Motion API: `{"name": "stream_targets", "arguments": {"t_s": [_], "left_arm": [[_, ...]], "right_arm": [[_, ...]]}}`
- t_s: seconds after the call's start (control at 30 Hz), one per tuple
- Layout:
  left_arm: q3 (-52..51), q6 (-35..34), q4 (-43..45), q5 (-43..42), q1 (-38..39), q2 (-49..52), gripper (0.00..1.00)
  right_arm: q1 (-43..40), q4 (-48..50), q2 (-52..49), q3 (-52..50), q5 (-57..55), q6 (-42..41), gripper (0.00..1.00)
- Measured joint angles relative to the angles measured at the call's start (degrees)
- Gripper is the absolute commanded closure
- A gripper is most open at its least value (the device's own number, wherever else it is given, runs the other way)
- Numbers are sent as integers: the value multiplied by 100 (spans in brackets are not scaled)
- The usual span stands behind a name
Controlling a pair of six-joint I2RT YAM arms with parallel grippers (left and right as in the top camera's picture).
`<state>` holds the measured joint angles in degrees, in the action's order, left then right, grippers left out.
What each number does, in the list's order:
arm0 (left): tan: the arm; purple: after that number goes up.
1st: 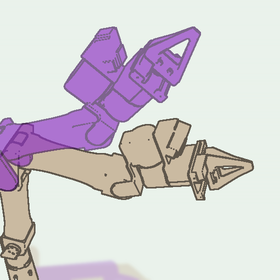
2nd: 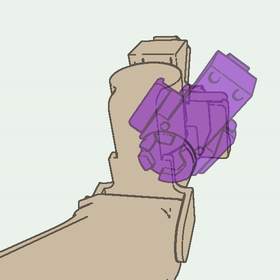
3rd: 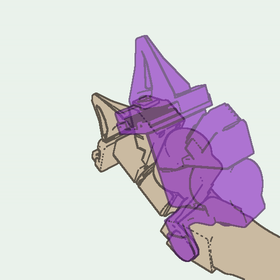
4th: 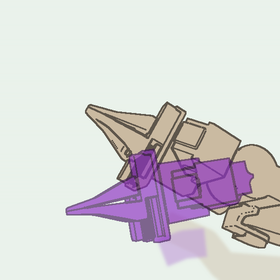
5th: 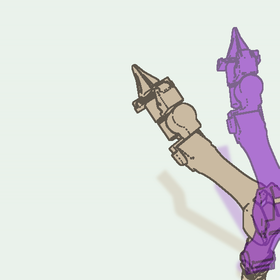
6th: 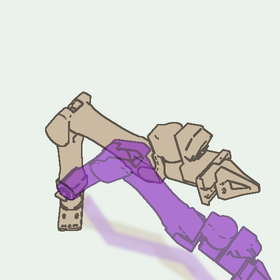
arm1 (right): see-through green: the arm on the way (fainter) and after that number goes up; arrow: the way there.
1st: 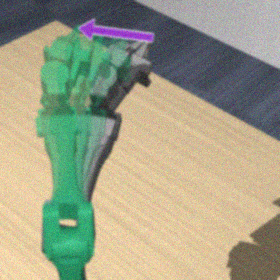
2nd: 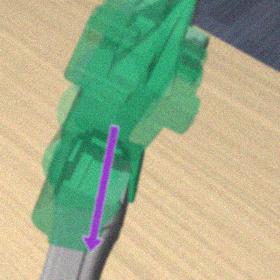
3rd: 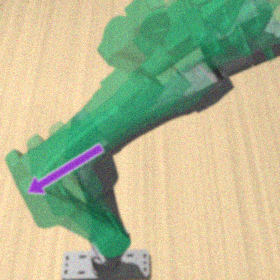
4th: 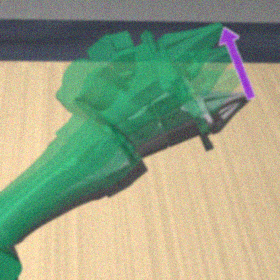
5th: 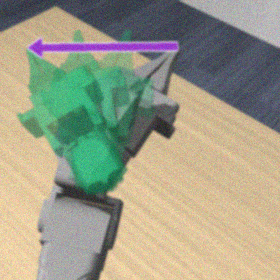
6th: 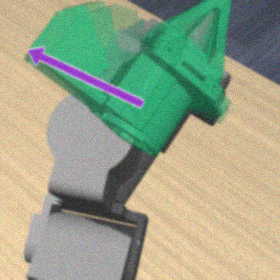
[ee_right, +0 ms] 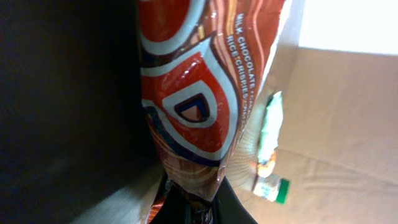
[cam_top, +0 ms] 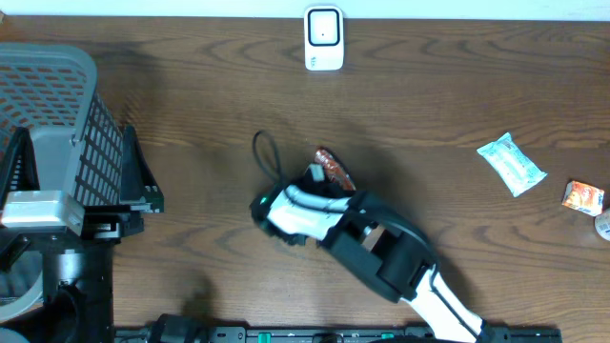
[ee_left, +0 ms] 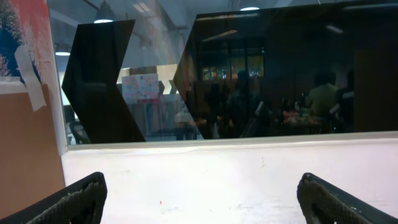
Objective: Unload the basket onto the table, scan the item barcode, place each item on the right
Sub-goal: 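Lift the chocolate bar and hold it up at the scanner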
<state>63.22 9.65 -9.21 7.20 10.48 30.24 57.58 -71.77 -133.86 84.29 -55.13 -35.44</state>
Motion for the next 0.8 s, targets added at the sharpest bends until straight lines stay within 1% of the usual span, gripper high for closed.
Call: {"name": "stream_targets", "arguments": {"t_s": [0.03,0.07,0.17,0.3,0.33,0.57,0.67,0.8], "left_arm": [[0,-2,0,0,0,0,2],[0,-2,0,0,0,0,2],[0,-4,0,2,0,0,2],[0,-4,0,0,2,0,2],[0,-7,0,0,0,0,2],[0,-44,0,0,0,0,2],[0,-44,0,0,0,0,2],[0,-44,0,0,0,0,2]], "right_arm": [[87,-33,-31,0,-35,-7,98],[186,-74,-59,0,-68,-13,96],[514,-162,-101,0,-46,-39,71],[1054,-396,-116,4,-50,-98,27],[1217,-448,-96,7,-133,-129,21],[1888,-730,-20,46,-321,-208,5],[1980,-990,-22,103,-221,-385,2],[1838,-1224,-22,310,157,-555,1]]}}
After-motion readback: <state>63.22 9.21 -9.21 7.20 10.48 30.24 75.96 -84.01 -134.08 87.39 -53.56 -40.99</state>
